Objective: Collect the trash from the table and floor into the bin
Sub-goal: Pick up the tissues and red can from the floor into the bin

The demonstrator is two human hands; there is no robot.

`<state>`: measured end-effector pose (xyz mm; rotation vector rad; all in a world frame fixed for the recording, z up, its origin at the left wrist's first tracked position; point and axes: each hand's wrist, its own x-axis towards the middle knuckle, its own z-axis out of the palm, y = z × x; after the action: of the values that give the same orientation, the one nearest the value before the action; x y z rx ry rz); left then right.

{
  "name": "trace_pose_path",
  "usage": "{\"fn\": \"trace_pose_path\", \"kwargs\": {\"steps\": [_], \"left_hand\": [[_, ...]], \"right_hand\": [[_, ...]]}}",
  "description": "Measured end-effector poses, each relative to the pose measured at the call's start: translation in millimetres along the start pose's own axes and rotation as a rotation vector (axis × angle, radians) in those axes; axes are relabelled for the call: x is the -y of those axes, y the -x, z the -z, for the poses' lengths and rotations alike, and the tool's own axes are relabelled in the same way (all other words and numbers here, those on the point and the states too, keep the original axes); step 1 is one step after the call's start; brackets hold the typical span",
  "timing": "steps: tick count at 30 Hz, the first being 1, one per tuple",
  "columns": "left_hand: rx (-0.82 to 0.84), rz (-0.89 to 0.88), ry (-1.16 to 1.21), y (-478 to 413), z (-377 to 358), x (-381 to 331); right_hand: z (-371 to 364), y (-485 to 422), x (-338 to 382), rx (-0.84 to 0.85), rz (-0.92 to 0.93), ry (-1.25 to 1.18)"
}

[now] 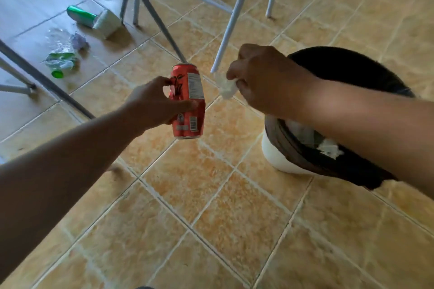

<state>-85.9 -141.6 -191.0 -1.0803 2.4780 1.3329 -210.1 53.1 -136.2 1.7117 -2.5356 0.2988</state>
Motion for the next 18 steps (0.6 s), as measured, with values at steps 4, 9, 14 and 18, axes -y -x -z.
{"fn": "trace_pose_path", "kwargs": {"steps": [4, 9, 14, 18], "left_hand": [[0.006, -0.196, 0.018, 26, 0, -66], [0.167, -0.393, 0.035, 55, -31, -134], [0.370, -0.348, 0.095, 66, -88, -168], [0.391, -0.337, -0.004, 65, -123, -168]], "right_hand": [[76, 61, -41, -0.136, -0.176, -0.076], [84, 138, -77, -0.219, -0.495, -0.099], [60, 180, -99, -0.116, -0.644, -0.146], [47, 190, -109, -0.064, -0.675, -0.104]]}}
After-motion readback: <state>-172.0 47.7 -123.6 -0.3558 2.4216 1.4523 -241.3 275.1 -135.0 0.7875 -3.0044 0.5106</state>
